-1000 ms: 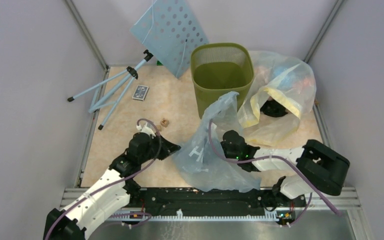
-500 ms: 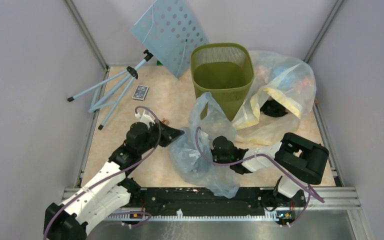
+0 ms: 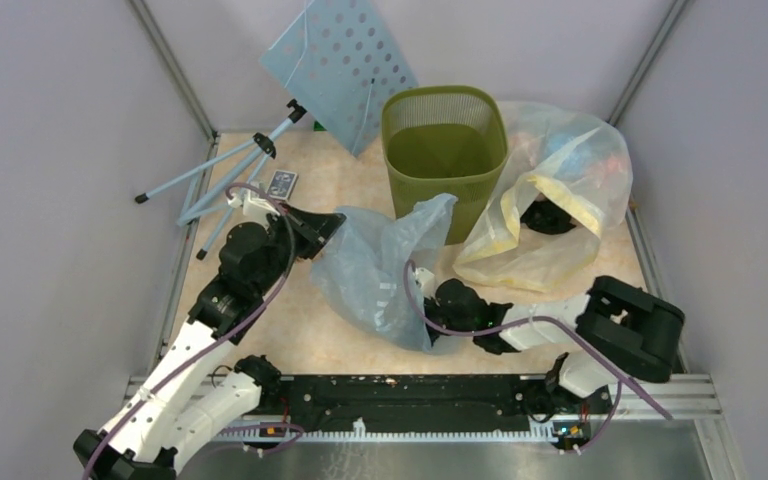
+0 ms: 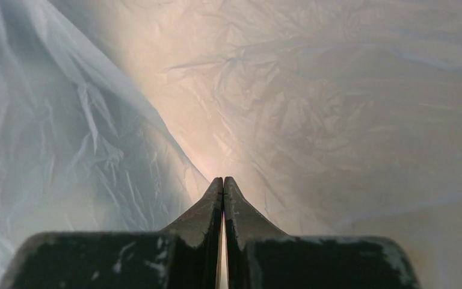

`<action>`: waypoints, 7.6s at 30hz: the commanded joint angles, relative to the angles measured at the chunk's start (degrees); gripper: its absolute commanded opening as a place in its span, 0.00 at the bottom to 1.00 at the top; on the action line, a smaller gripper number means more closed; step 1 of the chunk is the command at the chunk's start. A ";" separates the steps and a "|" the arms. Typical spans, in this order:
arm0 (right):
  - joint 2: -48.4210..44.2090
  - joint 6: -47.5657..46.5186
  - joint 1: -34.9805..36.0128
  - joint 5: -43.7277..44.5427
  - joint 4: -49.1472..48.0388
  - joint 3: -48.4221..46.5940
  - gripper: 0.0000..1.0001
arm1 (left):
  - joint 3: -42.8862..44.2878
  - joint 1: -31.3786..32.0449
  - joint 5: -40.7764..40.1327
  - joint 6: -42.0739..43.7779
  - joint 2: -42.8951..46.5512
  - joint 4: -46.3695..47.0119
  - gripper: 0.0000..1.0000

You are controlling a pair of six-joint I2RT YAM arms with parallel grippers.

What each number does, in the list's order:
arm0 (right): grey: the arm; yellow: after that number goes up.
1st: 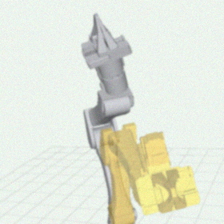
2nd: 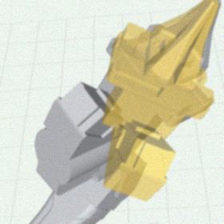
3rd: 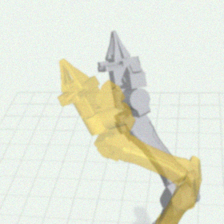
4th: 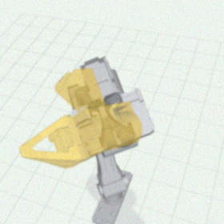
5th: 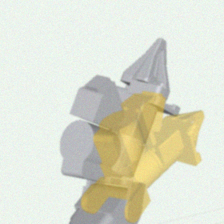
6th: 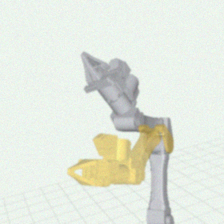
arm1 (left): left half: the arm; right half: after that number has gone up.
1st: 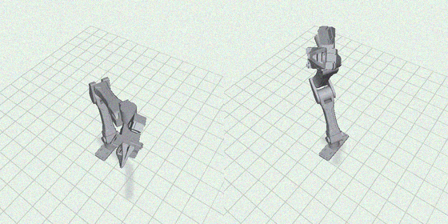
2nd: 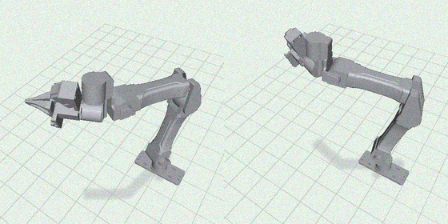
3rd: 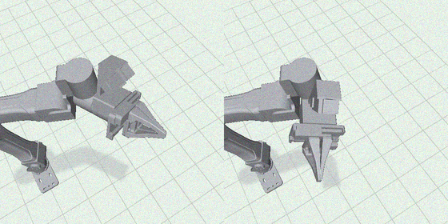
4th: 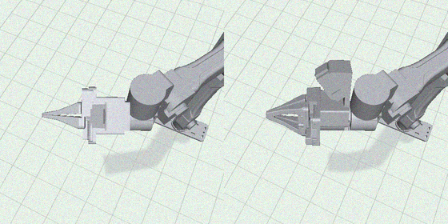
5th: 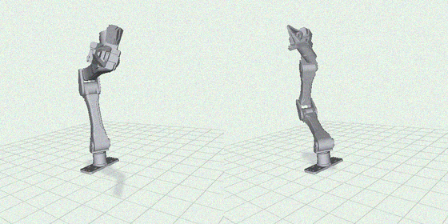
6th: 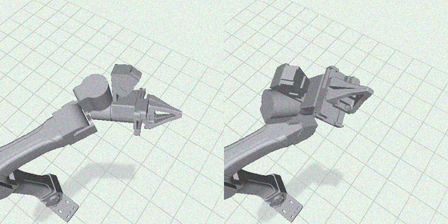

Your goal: Put the trash bags into the trash bin

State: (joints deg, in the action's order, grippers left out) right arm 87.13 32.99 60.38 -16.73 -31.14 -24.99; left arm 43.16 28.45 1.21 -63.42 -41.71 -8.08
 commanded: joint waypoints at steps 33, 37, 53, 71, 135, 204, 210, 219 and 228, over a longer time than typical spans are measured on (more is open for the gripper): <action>-49.91 -25.47 -0.09 27.16 54.63 -28.12 0.56 | -11.94 -0.33 8.82 3.83 -4.58 10.70 0.00; -40.55 -26.25 -0.05 20.53 51.07 -31.05 0.64 | -9.55 -0.34 13.22 4.53 -6.56 11.03 0.00; -15.55 -23.75 -1.58 10.32 39.24 -33.92 0.76 | -6.97 -0.32 23.37 3.45 -7.00 11.16 0.00; -15.56 -21.81 -6.25 7.68 38.50 -33.37 0.00 | -4.15 -0.45 16.96 8.88 -2.36 3.46 0.34; -20.13 -23.18 -18.10 8.55 56.63 -46.25 0.00 | -27.67 -0.68 0.35 -0.68 3.50 -3.11 0.20; -23.97 -22.36 -18.19 5.13 62.37 -52.18 0.00 | -9.16 0.58 40.78 42.93 -7.50 26.78 0.27; -24.90 -23.78 -18.19 7.62 67.94 -59.37 0.00 | -2.42 1.68 43.57 37.72 -11.97 32.73 0.00; -18.79 -30.38 -18.20 19.88 77.52 -82.47 0.00 | 28.26 2.62 42.45 38.93 -28.67 24.04 0.00; -12.79 -39.74 -18.26 37.84 75.69 -100.17 0.00 | 61.32 3.95 40.98 32.93 -52.97 28.67 0.00</action>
State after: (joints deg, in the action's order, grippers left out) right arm 72.93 -1.08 42.57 10.98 46.13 -121.19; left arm 92.79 31.70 43.03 -27.20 -85.56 18.28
